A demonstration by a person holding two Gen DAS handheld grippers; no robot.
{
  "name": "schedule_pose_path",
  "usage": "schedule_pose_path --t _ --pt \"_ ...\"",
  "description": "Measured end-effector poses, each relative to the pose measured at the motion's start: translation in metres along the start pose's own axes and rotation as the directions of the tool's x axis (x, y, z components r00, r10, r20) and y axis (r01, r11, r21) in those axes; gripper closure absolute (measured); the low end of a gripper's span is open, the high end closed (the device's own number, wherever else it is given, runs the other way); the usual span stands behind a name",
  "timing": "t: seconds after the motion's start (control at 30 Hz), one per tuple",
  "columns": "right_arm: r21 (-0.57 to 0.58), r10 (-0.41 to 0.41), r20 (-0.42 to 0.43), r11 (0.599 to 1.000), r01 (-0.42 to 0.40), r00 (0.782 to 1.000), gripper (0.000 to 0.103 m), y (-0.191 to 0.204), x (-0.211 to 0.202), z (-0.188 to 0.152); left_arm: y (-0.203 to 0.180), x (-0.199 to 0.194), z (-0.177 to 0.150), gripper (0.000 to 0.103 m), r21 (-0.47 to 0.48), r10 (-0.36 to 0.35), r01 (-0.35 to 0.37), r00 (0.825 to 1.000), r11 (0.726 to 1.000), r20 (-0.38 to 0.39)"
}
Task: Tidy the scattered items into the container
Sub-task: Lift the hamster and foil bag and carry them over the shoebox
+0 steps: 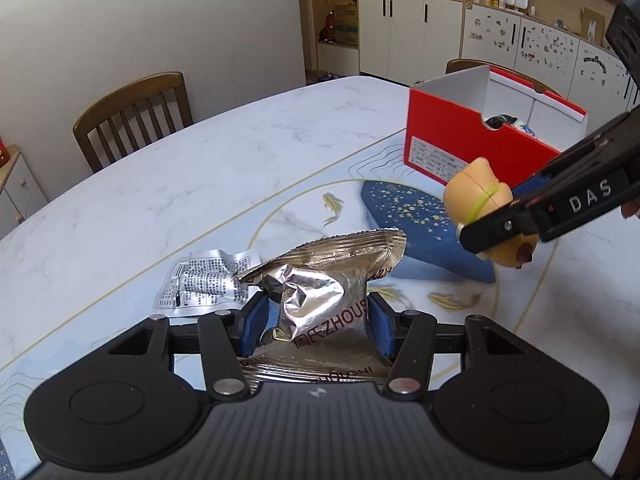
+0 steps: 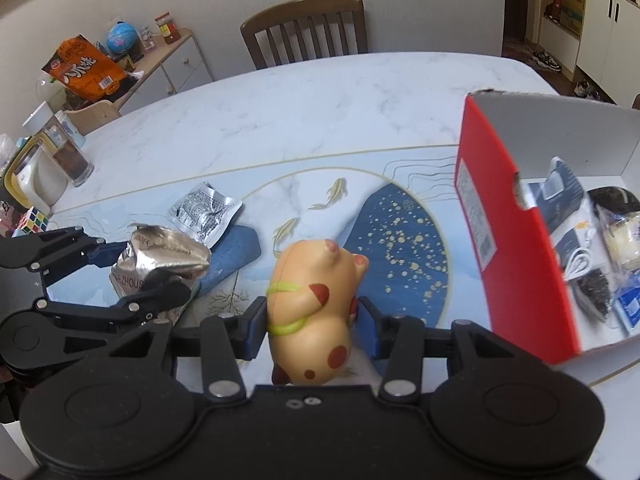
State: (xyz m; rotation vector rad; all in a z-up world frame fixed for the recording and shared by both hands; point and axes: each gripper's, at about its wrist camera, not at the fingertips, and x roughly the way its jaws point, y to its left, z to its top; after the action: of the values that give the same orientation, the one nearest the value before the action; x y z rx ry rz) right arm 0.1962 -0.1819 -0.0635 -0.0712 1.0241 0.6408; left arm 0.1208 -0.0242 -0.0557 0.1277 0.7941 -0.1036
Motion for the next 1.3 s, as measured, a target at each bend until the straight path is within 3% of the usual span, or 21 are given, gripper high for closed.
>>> schedule_pose_path --t 0.8,1.3 --pt "-0.042 0.052 0.055 0.998 -0.05 0.997 0.058 -0.055 -0.069 0.007 -0.044 -0.028 0.044 0.05 -0.11 -0.044 0.047 0.998 0.993 0.035" --pt "-0.053 0.064 0.099 0.997 -0.059 0.993 0.059 -0.1 -0.096 0.022 -0.08 -0.019 0.08 0.05 -0.105 -0.059 0.064 0.997 0.992 0.056"
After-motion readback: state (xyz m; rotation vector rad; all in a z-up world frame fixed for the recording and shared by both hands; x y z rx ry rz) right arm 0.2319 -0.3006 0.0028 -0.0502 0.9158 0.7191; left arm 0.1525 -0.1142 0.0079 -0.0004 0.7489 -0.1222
